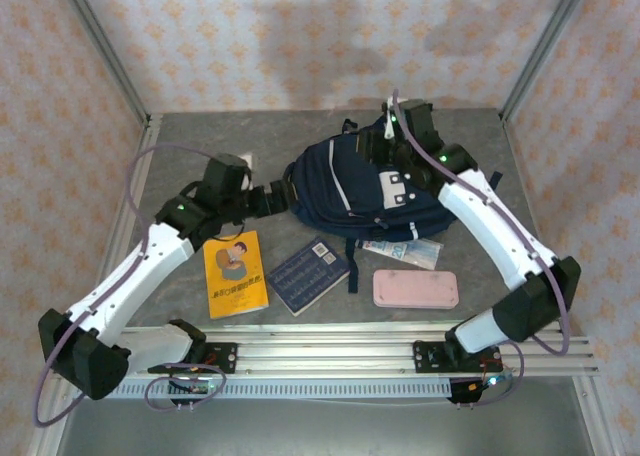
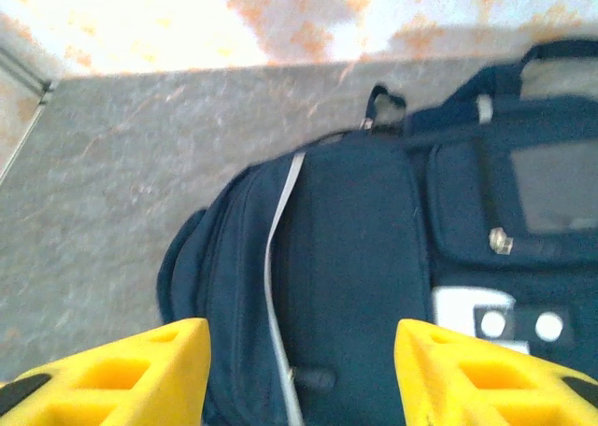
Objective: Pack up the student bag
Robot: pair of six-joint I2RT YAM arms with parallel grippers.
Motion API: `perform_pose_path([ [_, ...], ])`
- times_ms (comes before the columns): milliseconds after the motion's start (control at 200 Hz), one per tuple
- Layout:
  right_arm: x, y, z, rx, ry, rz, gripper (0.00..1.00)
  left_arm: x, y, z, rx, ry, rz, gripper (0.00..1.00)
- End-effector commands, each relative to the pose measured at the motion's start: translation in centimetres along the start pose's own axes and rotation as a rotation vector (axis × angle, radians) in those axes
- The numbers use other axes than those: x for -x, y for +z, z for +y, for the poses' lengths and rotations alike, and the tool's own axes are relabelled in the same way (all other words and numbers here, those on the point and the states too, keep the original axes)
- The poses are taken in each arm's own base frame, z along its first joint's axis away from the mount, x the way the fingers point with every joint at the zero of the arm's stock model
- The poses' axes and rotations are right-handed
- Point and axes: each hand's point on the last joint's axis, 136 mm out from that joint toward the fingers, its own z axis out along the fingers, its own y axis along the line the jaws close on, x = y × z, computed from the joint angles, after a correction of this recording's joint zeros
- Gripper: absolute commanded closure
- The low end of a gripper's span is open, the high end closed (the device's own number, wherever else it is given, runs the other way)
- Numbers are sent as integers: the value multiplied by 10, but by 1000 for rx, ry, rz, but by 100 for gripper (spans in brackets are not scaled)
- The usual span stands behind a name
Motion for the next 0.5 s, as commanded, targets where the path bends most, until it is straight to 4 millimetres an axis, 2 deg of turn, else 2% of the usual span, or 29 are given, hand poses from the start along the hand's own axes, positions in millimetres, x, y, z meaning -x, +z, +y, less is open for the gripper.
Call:
perform_pose_path([
  [0, -81, 17, 3, 19, 48, 261, 46, -35, 16, 12, 60, -21, 78, 1],
  [125, -150, 23, 22, 42, 28, 434, 47, -70, 33, 14, 72, 3, 146, 2],
  [240, -195, 25, 36, 44, 66, 467, 47, -85, 48, 23, 98, 23, 181, 4],
  [300, -212, 25, 44, 70, 136, 473, 47, -89, 57, 34, 134, 18, 179, 4],
  [350, -224, 25, 46, 75, 212, 468, 48, -93, 66, 32, 103, -7, 189, 5],
  [490, -251, 27, 70, 210, 378, 491, 50, -99, 91, 37, 95, -43, 174, 5],
])
